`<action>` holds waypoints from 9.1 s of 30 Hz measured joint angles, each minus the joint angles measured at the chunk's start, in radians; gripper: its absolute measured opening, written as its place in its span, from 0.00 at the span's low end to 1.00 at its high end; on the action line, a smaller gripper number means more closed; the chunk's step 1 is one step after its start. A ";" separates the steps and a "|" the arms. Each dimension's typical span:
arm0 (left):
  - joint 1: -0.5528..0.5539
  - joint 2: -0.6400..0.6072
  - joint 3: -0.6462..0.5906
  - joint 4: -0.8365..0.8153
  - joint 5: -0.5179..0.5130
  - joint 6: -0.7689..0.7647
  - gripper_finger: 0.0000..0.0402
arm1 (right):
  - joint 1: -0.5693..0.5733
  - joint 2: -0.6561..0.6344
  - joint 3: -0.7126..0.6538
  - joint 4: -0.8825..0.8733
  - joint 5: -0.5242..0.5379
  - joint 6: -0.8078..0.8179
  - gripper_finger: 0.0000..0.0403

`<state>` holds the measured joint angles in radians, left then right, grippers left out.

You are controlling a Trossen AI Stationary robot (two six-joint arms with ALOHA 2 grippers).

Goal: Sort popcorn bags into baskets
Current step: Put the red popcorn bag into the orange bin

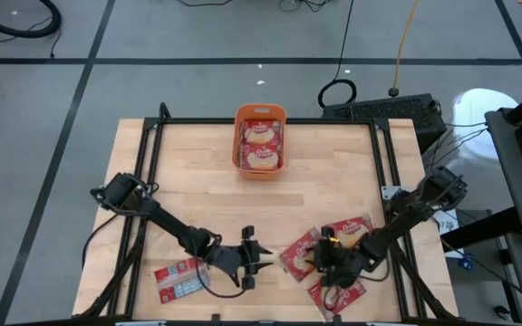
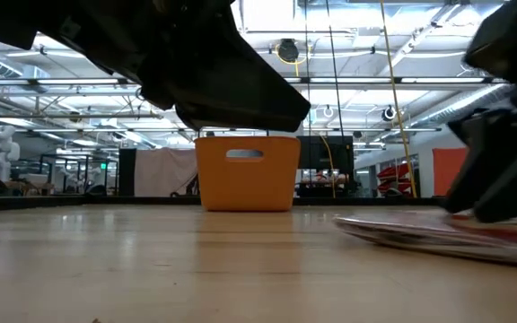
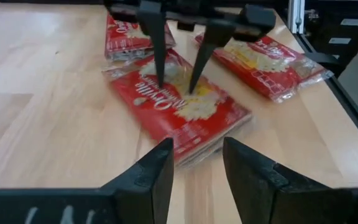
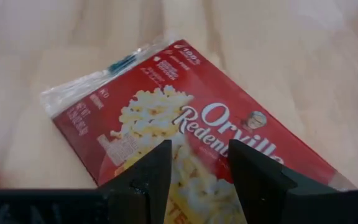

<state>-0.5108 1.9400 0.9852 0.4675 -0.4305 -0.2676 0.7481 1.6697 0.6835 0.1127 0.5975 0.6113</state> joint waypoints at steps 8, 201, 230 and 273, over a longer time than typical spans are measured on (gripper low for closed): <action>0.017 0.000 0.000 -0.031 -0.005 -0.006 0.36 | -0.113 0.027 -0.001 0.081 0.008 -0.010 0.37; 0.095 -0.012 0.000 -0.003 0.088 1.027 0.00 | -0.537 -0.082 0.313 -0.549 -0.875 -0.396 0.67; -0.058 -0.048 0.000 0.055 -0.637 0.627 0.51 | -0.498 -0.186 0.311 -0.554 -0.660 -0.217 0.07; -0.076 -0.206 0.000 -0.106 -0.347 0.109 0.77 | -0.139 -0.242 0.251 -0.369 -0.054 -0.285 0.05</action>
<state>-0.5873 1.7344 0.9852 0.3614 -0.7778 -0.1589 0.6086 1.4273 0.9348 -0.2561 0.5435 0.3267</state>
